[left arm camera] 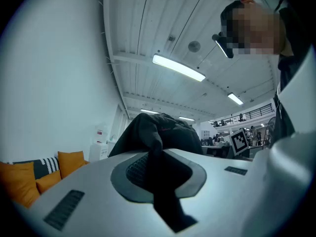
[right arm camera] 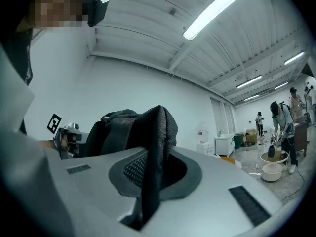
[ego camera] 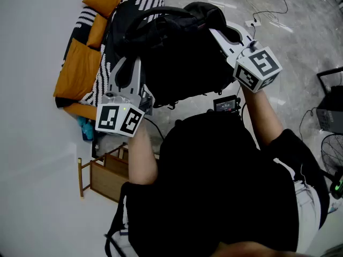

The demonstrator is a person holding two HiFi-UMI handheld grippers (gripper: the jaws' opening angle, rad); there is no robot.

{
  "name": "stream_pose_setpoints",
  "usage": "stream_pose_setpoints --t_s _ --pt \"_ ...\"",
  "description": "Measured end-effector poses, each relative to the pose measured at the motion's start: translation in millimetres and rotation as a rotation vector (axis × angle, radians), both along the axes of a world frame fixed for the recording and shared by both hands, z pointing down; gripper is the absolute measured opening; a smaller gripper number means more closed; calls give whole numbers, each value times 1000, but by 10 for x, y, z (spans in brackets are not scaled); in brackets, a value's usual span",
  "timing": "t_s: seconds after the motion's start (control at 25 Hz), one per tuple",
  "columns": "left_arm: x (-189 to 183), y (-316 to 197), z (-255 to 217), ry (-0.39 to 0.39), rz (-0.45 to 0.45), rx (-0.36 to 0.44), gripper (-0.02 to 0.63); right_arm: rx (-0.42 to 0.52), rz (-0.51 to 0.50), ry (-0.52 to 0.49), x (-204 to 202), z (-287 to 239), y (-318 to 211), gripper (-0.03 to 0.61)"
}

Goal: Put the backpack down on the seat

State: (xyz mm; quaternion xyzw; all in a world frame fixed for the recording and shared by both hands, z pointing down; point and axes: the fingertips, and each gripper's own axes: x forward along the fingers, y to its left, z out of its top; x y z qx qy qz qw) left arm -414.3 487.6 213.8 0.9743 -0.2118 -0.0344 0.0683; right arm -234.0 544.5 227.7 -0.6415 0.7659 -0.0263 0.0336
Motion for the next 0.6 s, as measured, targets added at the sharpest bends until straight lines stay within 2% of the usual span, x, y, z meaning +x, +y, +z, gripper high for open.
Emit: stream_pose_setpoints --t_s 0.16,0.36,0.6 --pt "65 -23 -57 14 -9 24 52 22 0 5 80 -88 -25 46" --pt "66 -28 -54 -6 -22 21 52 30 -4 1 89 -77 -47 46" --pt "54 -69 57 -36 -51 -19 52 -24 -13 -34 90 22 -120 46"
